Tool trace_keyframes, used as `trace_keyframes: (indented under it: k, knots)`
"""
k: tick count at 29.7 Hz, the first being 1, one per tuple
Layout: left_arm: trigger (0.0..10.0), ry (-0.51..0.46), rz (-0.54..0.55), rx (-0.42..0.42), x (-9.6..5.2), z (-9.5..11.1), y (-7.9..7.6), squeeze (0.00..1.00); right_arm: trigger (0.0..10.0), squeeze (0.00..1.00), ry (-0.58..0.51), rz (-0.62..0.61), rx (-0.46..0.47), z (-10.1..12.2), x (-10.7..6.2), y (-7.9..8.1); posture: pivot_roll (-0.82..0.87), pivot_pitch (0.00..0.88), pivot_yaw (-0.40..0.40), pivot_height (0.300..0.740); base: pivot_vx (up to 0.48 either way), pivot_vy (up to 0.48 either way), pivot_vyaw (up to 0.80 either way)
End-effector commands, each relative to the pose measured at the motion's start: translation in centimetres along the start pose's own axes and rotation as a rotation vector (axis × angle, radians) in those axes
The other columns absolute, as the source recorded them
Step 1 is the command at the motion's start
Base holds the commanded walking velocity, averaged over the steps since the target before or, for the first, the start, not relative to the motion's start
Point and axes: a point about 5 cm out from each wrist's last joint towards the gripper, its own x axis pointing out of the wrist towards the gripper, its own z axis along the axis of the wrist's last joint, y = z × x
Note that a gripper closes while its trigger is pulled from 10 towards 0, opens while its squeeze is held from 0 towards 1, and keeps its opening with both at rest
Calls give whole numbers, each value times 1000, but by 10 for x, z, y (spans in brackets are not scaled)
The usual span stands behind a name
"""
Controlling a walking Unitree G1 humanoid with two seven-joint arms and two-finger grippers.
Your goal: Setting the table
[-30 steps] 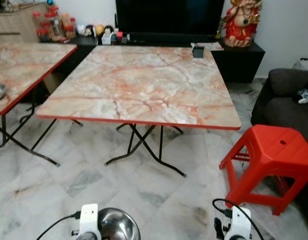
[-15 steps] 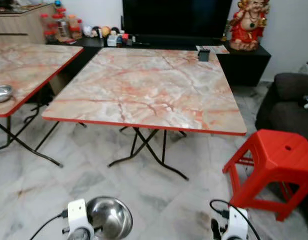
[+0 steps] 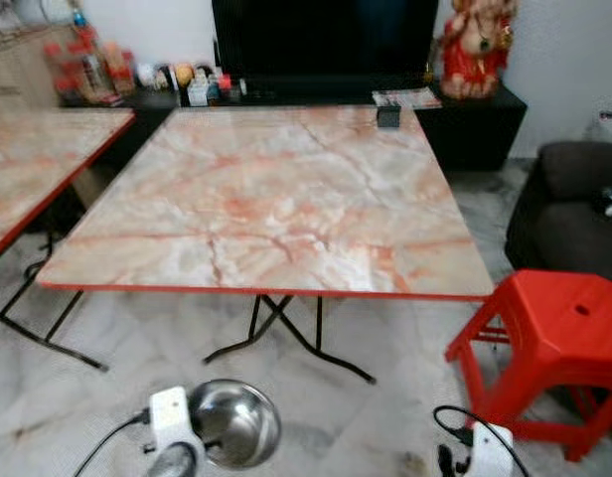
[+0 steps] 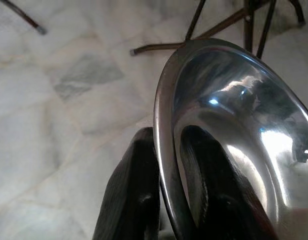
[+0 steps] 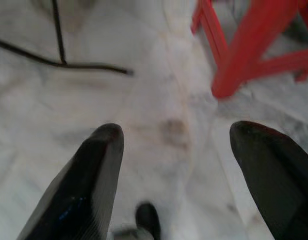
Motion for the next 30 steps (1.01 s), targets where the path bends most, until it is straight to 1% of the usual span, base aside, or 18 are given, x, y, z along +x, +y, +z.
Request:
trace_keyframes:
  k: [1,2,7,9,16,17,18,20,21,22,23,24,25,26,27,28,29,30]
  knots:
    - [10000,-8,13,11,1,3,8,0,10000,0,10,15,14,-3,0,7,-87,0,-5,740,375,0,0]
    - [10000,-8,13,11,1,3,8,0,10000,0,10,15,14,-3,0,7,-87,0,-5,740,375,0,0]
    - [10000,-9,12,20,1,3,8,0,10000,0,3,18,10,-3,0,8,-84,0,-6,740,0,0,0]
    - [10000,-11,39,-1,-1,0,12,0,10000,0,7,19,10,-3,0,8,-73,0,-13,740,0,0,0]
    - [10000,-26,88,-29,-5,-7,20,0,10000,0,10,22,0,-3,0,8,-60,0,-22,740,0,0,0]
    - [10000,-35,121,-46,-6,-8,25,0,10000,0,11,23,-3,-3,0,8,-50,0,-29,740,0,0,0]
    - [10000,-49,171,-74,-8,-9,34,0,10000,0,12,27,-8,-3,0,8,-50,0,-29,740,0,0,0]
    - [10000,-49,171,-74,-8,-9,34,0,10000,0,12,27,-8,-3,0,8,-50,0,-29,740,0,0,0]
    - [10000,-58,205,-93,-10,-10,40,0,10000,0,13,29,-12,-3,0,8,-36,0,-39,740,0,0,0]
    - [10000,-89,252,-114,-11,-7,49,0,10000,0,13,33,-18,-3,0,8,-36,0,-39,740,0,0,0]
    - [10000,-89,252,-114,-11,-7,49,0,10000,0,13,33,-18,-3,0,8,-36,0,-39,740,0,0,0]
    - [10000,-149,319,-137,-14,-1,62,0,10000,0,14,38,-27,-3,0,9,-18,0,-49,740,0,0,0]
    - [10000,-175,345,-144,-15,2,67,0,10000,0,15,40,-30,-3,0,9,-18,0,-49,740,0,0,0]
    - [10000,-175,345,-144,-15,2,67,0,10000,0,15,40,-30,-3,0,9,-18,0,-49,740,0,0,0]
    - [10000,-220,388,-153,-17,9,74,0,10000,0,14,41,-33,-2,0,9,-3,0,-58,740,0,0,0]
    - [10000,-286,447,-162,-19,19,84,0,10000,0,14,46,-40,-1,1,10,7,0,-63,740,0,0,0]
    - [10000,-286,447,-162,-19,19,84,0,10000,0,14,46,-40,-1,1,10,7,0,-63,740,0,0,0]
    - [10000,-329,485,-169,-21,26,90,0,10000,0,14,49,-45,-1,1,10,7,0,-63,740,0,0,0]
